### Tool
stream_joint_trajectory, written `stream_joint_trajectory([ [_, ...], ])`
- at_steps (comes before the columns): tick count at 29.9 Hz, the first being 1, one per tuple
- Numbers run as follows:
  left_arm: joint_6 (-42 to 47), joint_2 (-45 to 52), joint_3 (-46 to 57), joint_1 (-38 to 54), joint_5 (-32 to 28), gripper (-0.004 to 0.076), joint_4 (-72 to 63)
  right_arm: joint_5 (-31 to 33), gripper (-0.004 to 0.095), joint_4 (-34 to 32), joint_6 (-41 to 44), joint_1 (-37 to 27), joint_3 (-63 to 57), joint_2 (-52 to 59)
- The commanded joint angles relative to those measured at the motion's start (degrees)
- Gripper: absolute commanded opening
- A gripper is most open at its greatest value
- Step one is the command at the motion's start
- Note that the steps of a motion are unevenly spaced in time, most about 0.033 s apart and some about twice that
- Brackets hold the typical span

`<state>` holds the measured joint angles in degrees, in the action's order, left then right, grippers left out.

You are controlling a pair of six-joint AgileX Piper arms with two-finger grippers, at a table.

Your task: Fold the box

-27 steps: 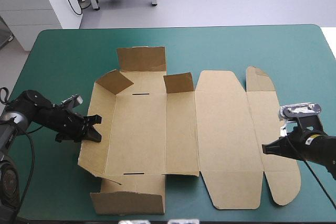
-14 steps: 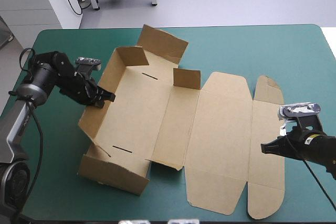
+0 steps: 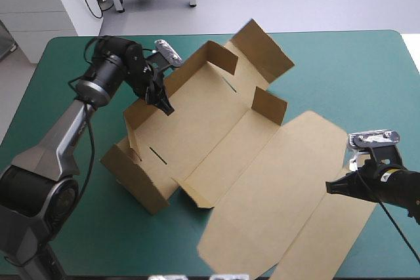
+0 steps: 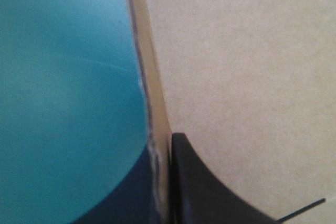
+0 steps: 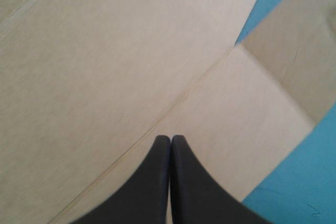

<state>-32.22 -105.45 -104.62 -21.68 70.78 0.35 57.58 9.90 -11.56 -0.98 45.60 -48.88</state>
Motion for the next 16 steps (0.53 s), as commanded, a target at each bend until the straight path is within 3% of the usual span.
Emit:
stream_joint_trajectory([
  [1, -3.7, 2.0, -2.7, -4.7, 1.7, -0.0008, 13.6, -1.9, -0.0019, 0.6, -0.7, -0.4, 1.5, 0.5],
  [8, -3.3, 1.3, -2.8, -10.0, -9.5, -0.0008, 26.7, -1.8, -0.0019, 0.7, -0.5, -0.4, 1.5, 0.5],
  [16, -0.4, 1.3, -2.8, -16.7, -13.3, -0.0008, 31.8, -1.5, -0.0019, 0.8, -0.5, -0.4, 1.5, 0.5],
])
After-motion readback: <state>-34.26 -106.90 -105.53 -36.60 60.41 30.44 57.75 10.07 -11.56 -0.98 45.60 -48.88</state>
